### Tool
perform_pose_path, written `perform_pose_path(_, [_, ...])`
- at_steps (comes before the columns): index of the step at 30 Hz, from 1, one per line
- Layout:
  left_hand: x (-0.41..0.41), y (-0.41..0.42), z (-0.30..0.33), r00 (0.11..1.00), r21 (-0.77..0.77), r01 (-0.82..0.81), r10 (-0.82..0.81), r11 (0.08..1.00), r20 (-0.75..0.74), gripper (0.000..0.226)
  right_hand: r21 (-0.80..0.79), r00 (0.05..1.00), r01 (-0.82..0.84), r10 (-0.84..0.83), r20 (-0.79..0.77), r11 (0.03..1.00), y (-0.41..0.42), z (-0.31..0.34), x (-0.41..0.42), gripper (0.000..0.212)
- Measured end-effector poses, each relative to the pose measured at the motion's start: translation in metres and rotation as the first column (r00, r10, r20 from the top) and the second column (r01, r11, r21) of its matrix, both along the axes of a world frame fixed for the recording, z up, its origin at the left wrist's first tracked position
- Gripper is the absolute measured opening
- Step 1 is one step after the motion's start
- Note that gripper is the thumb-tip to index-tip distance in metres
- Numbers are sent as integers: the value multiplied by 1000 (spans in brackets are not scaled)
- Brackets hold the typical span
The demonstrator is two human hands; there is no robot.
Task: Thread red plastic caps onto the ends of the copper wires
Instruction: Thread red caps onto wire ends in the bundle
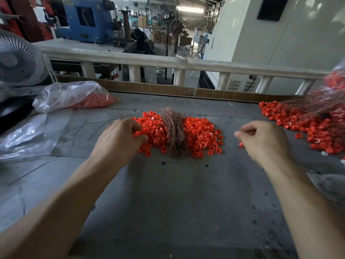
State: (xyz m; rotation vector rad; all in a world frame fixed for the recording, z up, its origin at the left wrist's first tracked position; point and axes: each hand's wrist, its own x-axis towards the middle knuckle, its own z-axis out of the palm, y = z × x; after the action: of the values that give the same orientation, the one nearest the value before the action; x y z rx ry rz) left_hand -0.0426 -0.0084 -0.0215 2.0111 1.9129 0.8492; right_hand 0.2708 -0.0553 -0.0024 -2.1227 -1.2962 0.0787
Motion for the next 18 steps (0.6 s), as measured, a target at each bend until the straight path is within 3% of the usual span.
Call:
perform_pose_path(3, [1, 1, -2, 999, 15, 21, -21, 1000, -28, 26, 54, 975, -223, 222, 9, 973, 1, 12, -22, 5])
perform_pose_path(7, [2, 3, -3, 1000, 41, 21, -21, 999, -14, 19, -86, 858, -511, 514, 15, 855, 8, 24, -52, 5])
perform_pose_path(10, [1, 5, -3, 1000, 50, 5, -6, 999, 25, 13, -36, 815, -577, 578, 35, 816, 12, 16, -67, 11])
perform_pose_path(12, [2, 5, -4, 999, 62, 7, -10, 998, 43, 11, 33, 794, -606, 600, 100, 795, 13, 8, -74, 16])
perform_pose_path(15, [2, 5, -3, 998, 102, 11, -17, 995, 54, 8, 17, 729, -666, 645, 229, 746, 15, -3, -82, 24])
perform_pose_path(18, [3, 3, -4, 997, 128, 52, -59, 990, 57, 6, 36, 713, -681, 651, 258, 732, 18, -8, -83, 18])
